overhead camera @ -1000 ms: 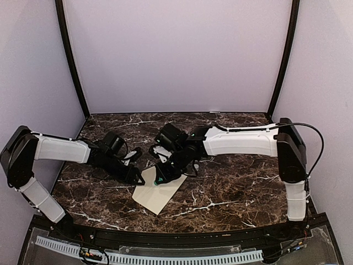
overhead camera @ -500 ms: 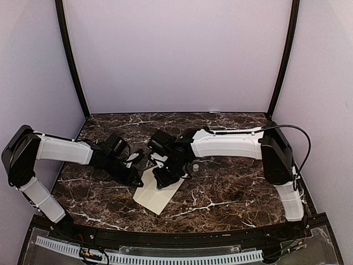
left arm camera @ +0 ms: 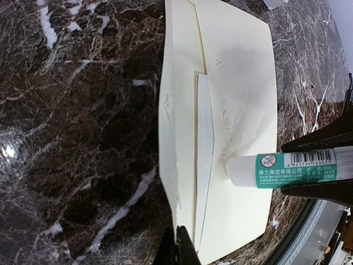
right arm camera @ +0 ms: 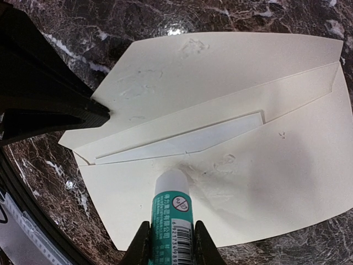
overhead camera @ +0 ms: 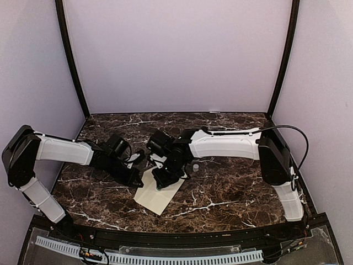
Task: Place the letter into the envelope and seal it
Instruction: Paint the envelope at the center of the board.
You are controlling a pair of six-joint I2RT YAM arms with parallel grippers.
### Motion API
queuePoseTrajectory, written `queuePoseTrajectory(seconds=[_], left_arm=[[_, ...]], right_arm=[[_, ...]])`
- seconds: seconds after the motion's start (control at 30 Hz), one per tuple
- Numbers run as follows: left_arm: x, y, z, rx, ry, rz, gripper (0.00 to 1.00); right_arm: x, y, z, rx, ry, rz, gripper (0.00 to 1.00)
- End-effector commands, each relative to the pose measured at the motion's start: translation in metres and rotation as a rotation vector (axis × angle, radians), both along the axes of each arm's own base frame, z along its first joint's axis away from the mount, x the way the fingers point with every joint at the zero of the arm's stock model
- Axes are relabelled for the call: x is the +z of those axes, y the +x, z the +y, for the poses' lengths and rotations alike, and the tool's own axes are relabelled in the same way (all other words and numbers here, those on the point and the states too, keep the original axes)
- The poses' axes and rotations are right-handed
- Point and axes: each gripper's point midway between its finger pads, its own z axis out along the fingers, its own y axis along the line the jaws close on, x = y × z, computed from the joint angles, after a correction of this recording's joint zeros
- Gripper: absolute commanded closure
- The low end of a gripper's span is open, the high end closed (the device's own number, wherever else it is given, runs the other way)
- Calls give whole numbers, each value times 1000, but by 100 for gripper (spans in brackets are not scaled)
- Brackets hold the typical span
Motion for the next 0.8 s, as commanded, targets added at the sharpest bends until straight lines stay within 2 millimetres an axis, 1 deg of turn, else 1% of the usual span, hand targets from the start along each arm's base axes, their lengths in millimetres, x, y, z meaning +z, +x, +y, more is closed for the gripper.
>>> queuePoseTrajectory(seconds=[0.0, 0.3, 0.53, 0.77], left_arm=[[10, 4, -4, -17, -5, -33, 100], [10, 4, -4, -25, -6, -37, 100], [10, 4, -4, -26, -4, -37, 100], [10, 4, -3, -26, -3, -38, 100]], right_arm=[[-7, -1, 6, 18, -12, -13, 88], [-20, 8, -4, -20, -85, -48, 88], [-17, 20, -13, -65, -107, -75, 89], [-13, 29, -16, -81, -105, -91, 89]])
